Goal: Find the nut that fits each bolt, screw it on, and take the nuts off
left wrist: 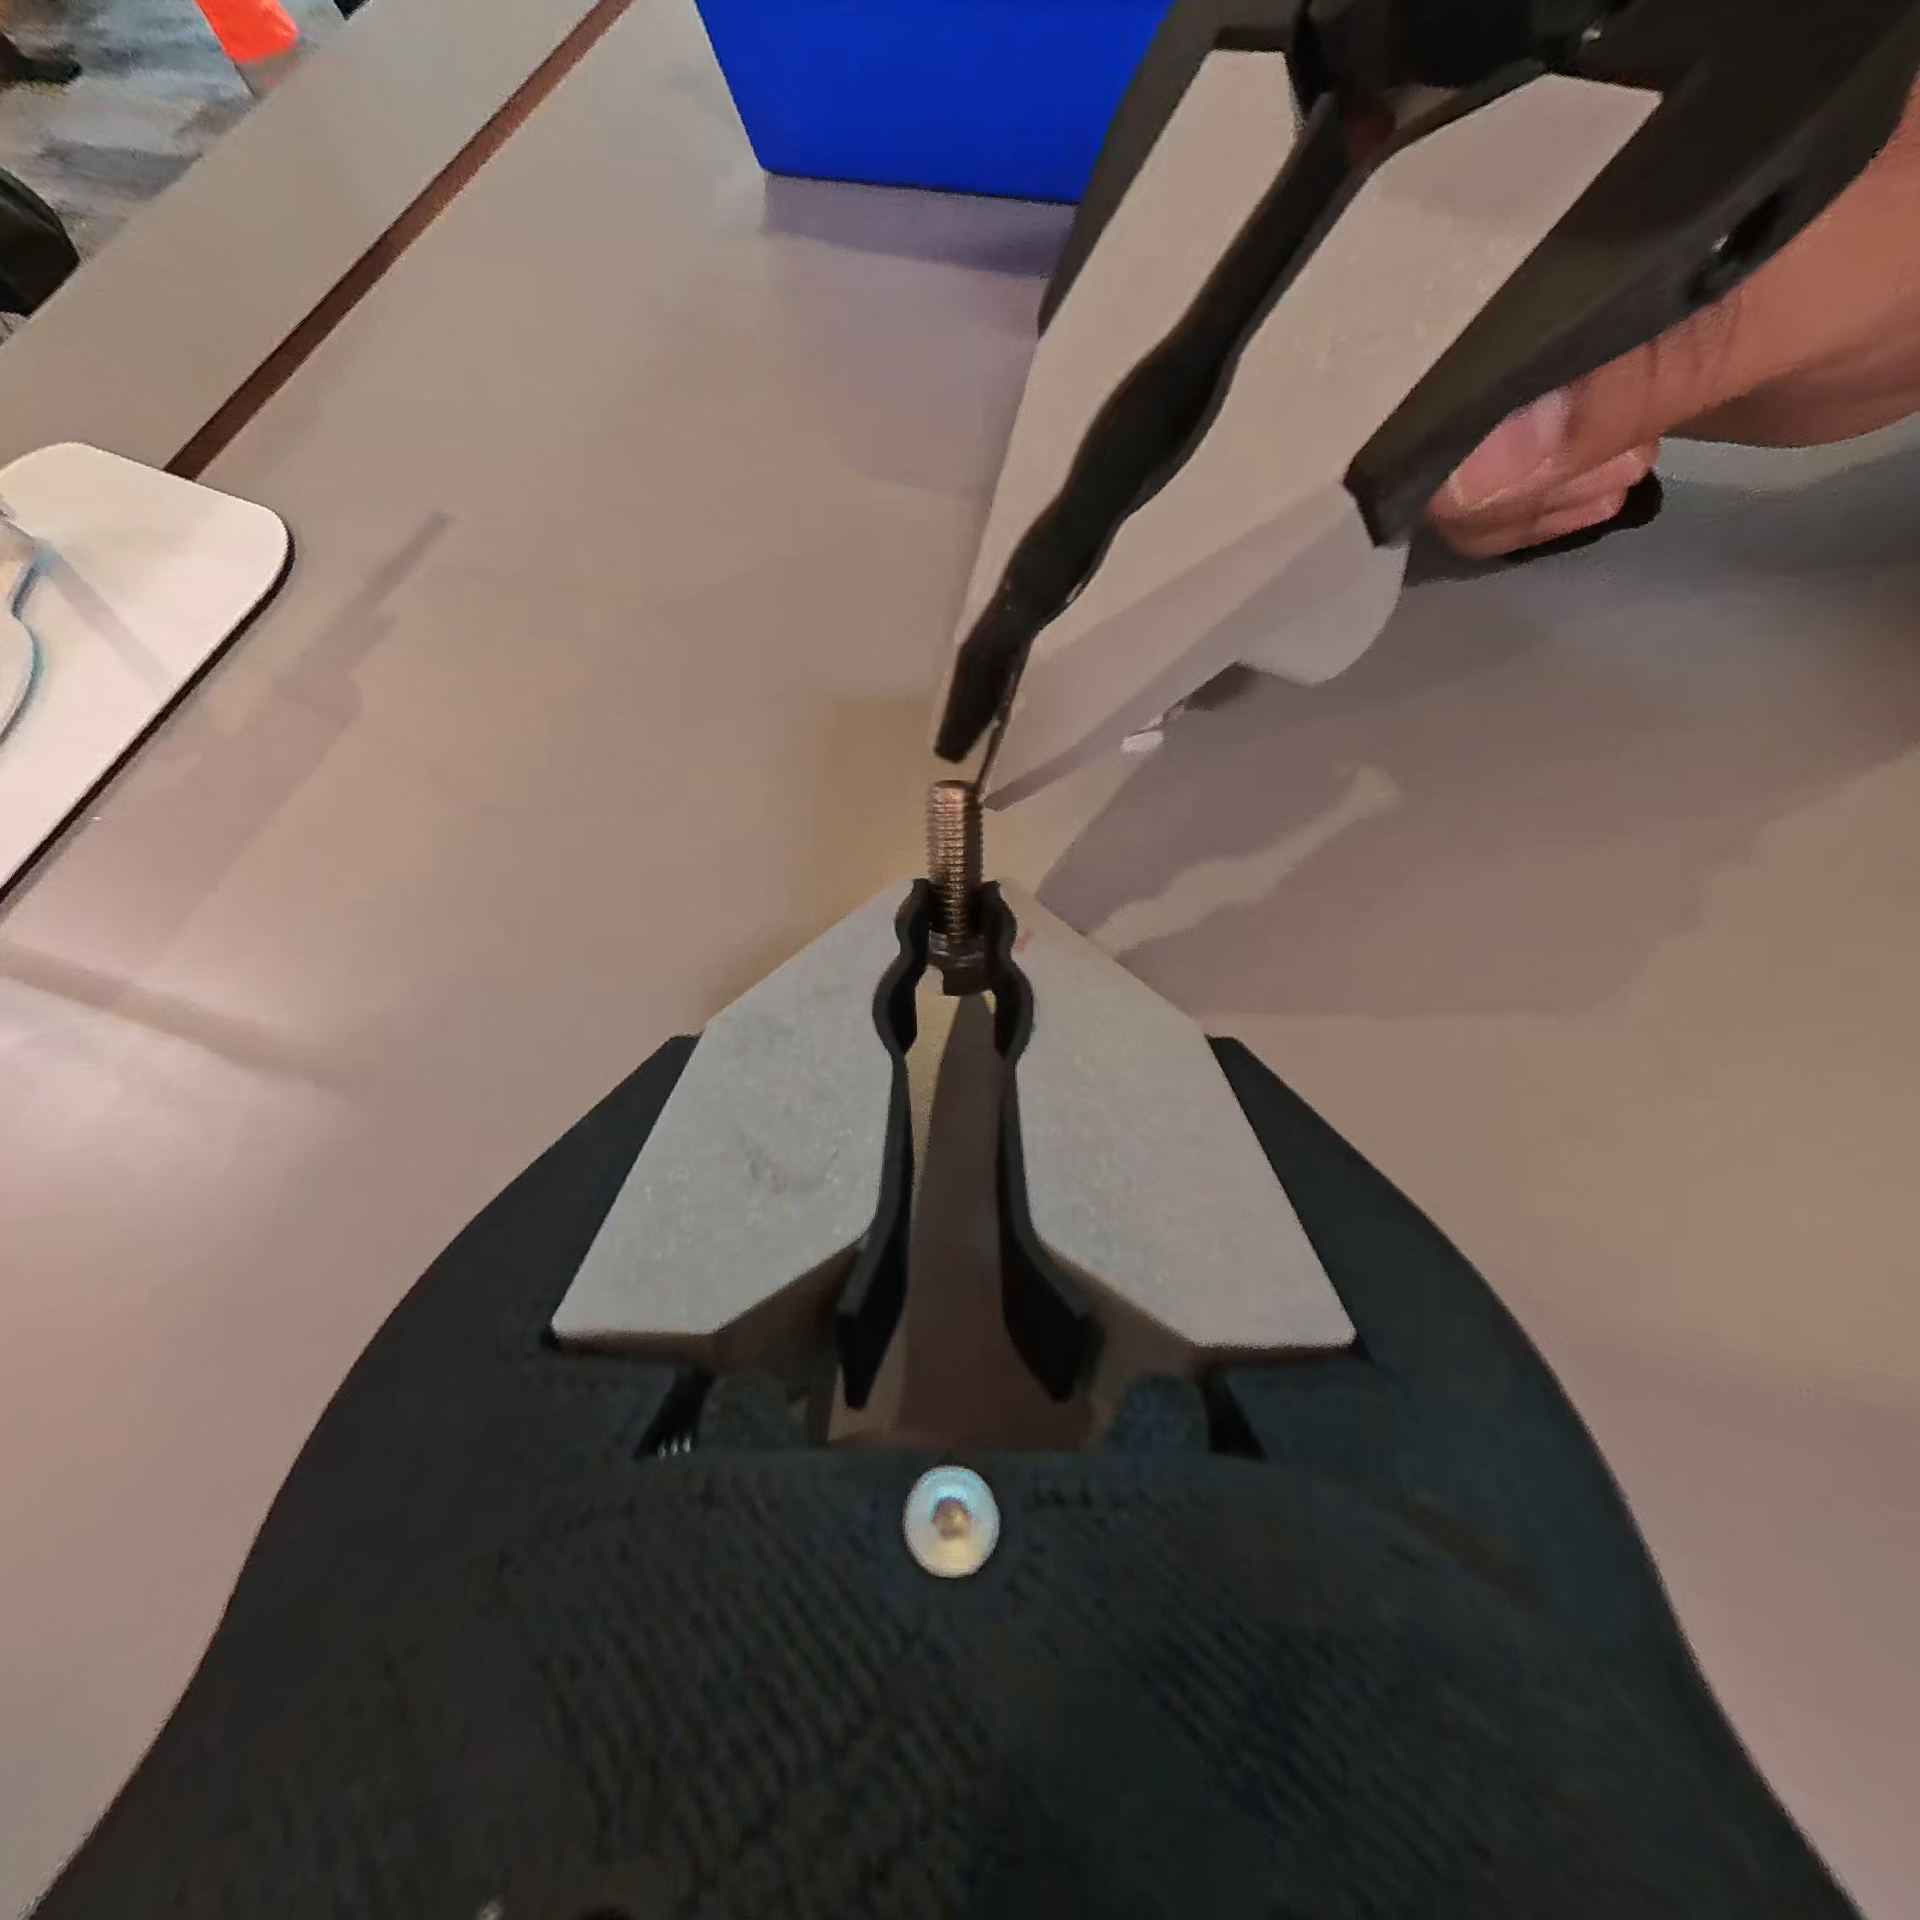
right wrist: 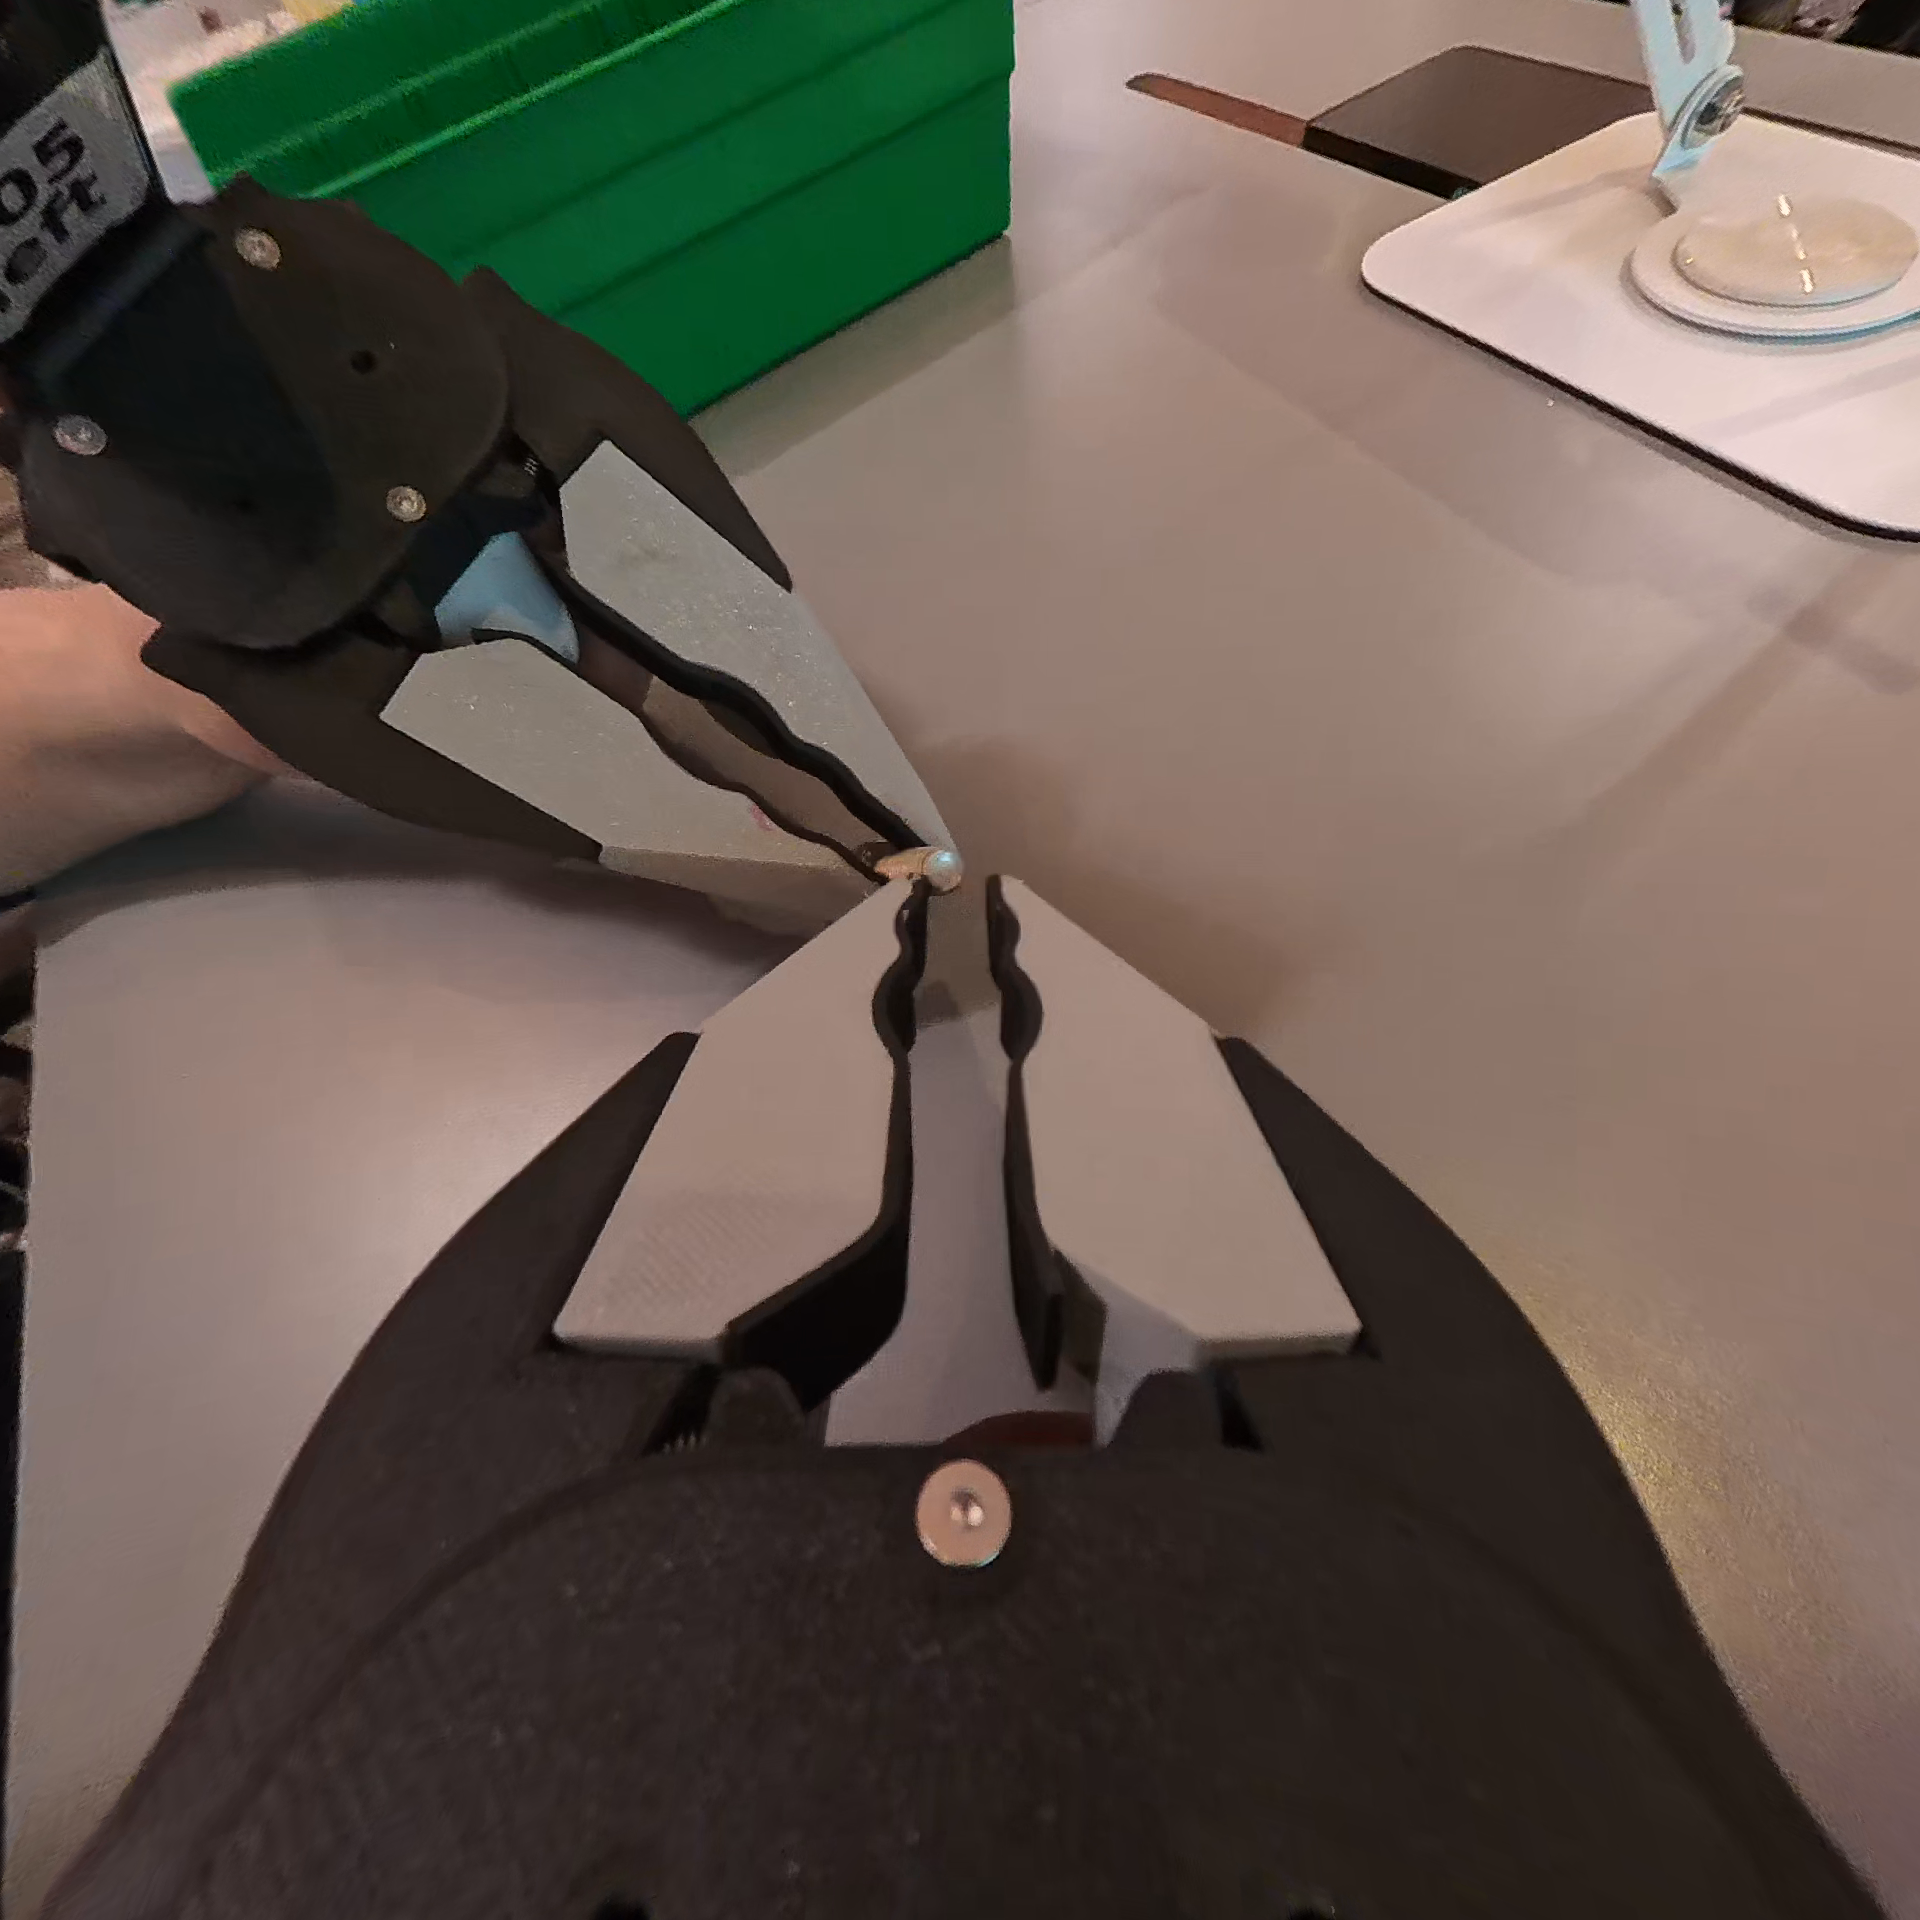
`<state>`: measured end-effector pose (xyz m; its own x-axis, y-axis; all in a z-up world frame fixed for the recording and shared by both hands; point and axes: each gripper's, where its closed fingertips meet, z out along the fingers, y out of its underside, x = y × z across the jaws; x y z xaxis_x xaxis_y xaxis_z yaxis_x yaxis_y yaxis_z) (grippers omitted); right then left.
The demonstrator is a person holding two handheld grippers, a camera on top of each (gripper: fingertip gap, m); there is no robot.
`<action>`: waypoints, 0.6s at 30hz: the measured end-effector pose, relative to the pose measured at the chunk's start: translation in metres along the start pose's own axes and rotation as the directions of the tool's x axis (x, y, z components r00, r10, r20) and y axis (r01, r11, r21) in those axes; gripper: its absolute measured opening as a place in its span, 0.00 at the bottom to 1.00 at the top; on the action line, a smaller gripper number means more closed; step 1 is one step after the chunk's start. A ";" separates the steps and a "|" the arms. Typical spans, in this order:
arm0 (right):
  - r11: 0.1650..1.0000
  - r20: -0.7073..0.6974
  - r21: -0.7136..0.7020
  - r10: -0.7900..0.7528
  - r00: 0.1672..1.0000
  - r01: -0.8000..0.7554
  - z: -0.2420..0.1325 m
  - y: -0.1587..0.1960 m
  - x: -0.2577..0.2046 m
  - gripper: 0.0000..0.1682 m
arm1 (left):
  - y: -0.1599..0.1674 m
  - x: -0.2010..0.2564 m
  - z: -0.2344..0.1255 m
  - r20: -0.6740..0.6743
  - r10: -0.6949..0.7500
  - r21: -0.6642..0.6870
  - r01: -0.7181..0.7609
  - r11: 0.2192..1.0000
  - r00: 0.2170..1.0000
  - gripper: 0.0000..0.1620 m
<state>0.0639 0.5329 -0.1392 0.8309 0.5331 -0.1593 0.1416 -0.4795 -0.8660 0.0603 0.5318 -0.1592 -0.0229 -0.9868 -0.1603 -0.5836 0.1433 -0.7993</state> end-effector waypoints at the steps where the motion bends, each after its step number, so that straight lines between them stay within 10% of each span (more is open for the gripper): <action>1: 1.000 0.013 0.014 0.011 1.000 -0.012 -0.001 -0.003 -0.002 0.08 | -0.001 0.000 -0.001 -0.002 0.003 0.005 -0.003 1.000 1.000 0.04; 18: 0.981 0.171 0.087 0.156 0.973 -0.172 -0.004 -0.015 -0.015 0.04 | -0.021 0.003 -0.011 0.059 0.044 0.102 -0.050 0.994 0.997 0.04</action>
<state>0.0515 0.5292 -0.1223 0.7385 0.5632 -0.3708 -0.0512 -0.5015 -0.8636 0.0631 0.5254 -0.1365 -0.0005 -0.9733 -0.2295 -0.4958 0.1996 -0.8452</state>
